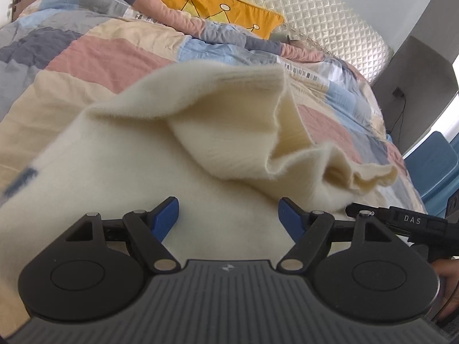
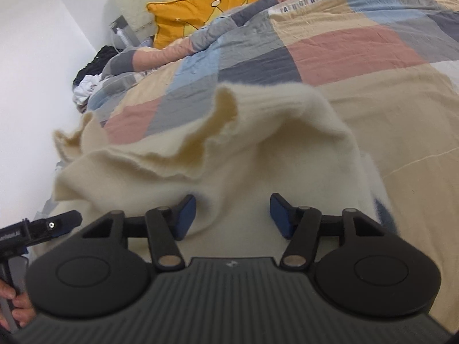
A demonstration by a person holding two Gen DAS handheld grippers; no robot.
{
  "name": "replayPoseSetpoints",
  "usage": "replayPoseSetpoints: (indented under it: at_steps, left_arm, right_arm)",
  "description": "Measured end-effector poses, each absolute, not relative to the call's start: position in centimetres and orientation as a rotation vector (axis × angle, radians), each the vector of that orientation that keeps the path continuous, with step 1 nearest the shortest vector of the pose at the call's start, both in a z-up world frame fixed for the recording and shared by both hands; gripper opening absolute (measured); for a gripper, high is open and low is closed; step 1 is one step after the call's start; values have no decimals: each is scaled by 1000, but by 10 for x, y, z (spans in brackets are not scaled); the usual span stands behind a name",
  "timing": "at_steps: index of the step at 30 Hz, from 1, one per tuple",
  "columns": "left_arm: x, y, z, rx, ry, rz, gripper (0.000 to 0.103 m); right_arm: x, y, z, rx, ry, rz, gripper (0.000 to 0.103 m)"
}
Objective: Fold large clothes
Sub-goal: 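Lift the hem with both grippers and fold it toward the collar, then open both grippers to release the folded hem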
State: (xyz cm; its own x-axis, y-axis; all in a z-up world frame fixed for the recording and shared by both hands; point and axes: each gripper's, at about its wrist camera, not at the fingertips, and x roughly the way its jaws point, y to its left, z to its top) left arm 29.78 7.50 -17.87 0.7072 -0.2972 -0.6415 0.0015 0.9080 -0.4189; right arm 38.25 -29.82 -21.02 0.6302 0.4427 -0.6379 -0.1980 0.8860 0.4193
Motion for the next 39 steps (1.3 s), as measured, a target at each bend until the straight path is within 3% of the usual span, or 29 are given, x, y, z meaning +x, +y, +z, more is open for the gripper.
replayPoseSetpoints:
  at_steps: [8, 17, 24, 35, 39]
  left_arm:
    - [360, 72, -183, -396, 767, -123, 80]
    - [407, 101, -200, -458, 715, 9, 80]
    - [402, 101, -191, -379, 655, 46, 80]
    - [357, 109, -166, -238, 580, 191, 80]
    - [362, 127, -171, -263, 634, 213, 80]
  right_arm:
    - [416, -296, -215, 387, 810, 366, 60]
    - [442, -298, -218, 404, 676, 308, 60]
    - [447, -321, -225, 485, 678, 248, 61]
    - [415, -332, -196, 290, 612, 150, 61]
    - [418, -339, -207, 258, 658, 103, 61]
